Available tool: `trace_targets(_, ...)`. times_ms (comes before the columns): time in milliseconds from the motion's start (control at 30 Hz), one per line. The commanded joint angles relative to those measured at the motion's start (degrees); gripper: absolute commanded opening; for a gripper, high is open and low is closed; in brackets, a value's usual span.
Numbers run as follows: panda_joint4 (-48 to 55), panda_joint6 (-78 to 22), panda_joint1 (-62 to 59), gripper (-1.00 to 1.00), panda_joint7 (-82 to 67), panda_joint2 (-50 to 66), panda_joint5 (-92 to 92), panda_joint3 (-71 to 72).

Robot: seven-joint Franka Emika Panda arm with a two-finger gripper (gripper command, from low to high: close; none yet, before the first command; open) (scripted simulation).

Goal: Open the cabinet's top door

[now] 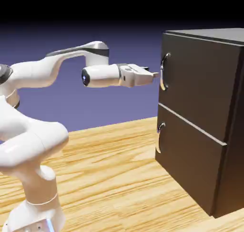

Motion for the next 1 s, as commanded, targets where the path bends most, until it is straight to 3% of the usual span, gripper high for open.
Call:
trace_targets(0,1.7,-0.4,-2.2,0.0,0.0,0.2,0.3,0.7)
trace_targets(133,7.3,-1.9,-9.6,0.0,0.1,1.0,1.5,3.3)
trace_targets(167,7.3,-1.9,-9.6,-1.0,0.1,1.0,1.5,3.3)
trace_targets(567,-15.5,-22.0,9.2,-1.0,-4.6,-0.6,-3.8,-10.2)
trace_targets(967,-34.6,-46.1,20.5,-1.0,-6.9,-5.8,-24.5,-34.4)
